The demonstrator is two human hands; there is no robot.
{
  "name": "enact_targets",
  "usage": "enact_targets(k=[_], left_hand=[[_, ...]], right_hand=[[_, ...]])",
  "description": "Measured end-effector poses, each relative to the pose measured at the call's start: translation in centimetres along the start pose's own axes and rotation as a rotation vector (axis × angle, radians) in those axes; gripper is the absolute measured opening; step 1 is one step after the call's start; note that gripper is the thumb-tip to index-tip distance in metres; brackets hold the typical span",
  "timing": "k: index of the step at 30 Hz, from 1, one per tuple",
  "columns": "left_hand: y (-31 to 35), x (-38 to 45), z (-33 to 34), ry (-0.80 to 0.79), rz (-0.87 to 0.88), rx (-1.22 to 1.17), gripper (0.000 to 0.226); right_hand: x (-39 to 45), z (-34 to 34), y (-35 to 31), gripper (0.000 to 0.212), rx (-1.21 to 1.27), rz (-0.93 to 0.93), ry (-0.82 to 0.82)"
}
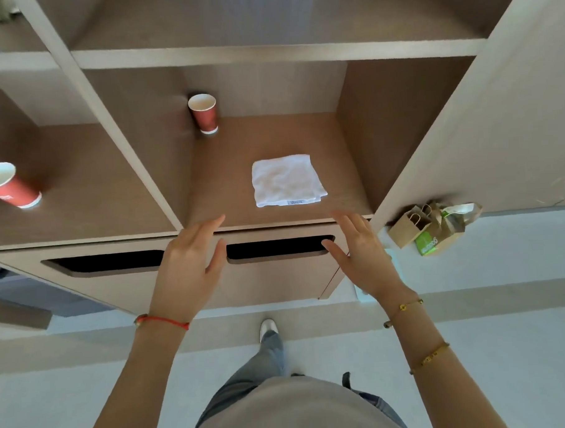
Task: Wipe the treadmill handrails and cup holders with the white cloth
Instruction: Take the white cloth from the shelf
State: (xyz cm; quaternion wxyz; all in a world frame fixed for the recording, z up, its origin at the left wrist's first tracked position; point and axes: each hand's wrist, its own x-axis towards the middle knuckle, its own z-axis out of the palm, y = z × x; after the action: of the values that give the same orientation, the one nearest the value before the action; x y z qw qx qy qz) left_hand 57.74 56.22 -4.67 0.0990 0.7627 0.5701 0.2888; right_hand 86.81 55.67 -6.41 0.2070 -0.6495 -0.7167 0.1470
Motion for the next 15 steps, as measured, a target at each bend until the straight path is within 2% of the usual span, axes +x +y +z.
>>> enact_targets(k=[11, 15], left_hand=[[-5.6, 10.1, 6.7, -0.045, -0.105, 0.105, 0.036], [-7.0, 11.5, 9.5, -0.109, -0.144, 0.124, 0.035]], right_hand=[[17.1, 3.9, 2.7, 0.067, -0.079, -0.04, -0.104], [21.1, 6.3, 3.5, 0.074, -0.129, -0.027, -0.21]])
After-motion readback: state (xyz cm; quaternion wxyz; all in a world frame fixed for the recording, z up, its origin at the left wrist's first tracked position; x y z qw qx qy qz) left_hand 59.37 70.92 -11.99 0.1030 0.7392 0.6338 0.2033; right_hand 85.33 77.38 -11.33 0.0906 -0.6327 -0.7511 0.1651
